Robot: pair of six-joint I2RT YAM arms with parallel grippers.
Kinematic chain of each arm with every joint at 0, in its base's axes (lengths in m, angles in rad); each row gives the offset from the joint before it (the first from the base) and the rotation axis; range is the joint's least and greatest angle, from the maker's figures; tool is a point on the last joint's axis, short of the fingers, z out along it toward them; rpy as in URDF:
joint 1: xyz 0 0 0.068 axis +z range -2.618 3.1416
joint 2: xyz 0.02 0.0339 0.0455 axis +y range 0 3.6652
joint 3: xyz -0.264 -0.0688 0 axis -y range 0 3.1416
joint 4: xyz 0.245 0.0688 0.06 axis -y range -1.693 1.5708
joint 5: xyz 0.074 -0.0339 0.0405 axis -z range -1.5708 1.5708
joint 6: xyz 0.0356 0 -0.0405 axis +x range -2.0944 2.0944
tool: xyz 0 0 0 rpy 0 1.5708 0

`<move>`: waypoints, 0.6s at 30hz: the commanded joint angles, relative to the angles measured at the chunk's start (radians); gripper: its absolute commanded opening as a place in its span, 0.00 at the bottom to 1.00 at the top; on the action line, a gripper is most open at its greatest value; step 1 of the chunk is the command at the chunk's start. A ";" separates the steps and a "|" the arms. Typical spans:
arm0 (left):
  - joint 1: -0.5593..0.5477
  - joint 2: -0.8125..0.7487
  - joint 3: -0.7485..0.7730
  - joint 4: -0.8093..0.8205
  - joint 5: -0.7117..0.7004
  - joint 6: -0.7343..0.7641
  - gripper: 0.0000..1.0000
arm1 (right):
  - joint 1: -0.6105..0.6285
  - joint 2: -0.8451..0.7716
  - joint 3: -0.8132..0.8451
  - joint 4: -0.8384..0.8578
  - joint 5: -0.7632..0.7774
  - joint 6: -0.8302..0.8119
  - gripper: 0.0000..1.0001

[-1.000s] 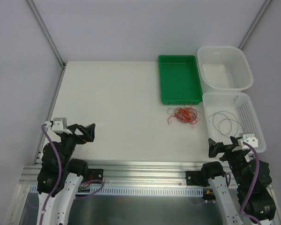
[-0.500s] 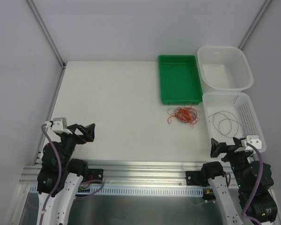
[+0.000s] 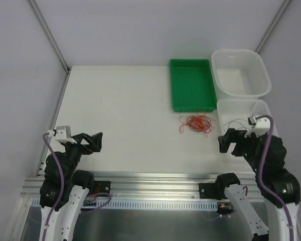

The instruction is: Untangle the cables

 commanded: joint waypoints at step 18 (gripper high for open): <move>0.000 0.070 -0.002 0.005 0.118 -0.001 0.99 | 0.129 0.953 -0.006 0.410 0.084 0.136 0.96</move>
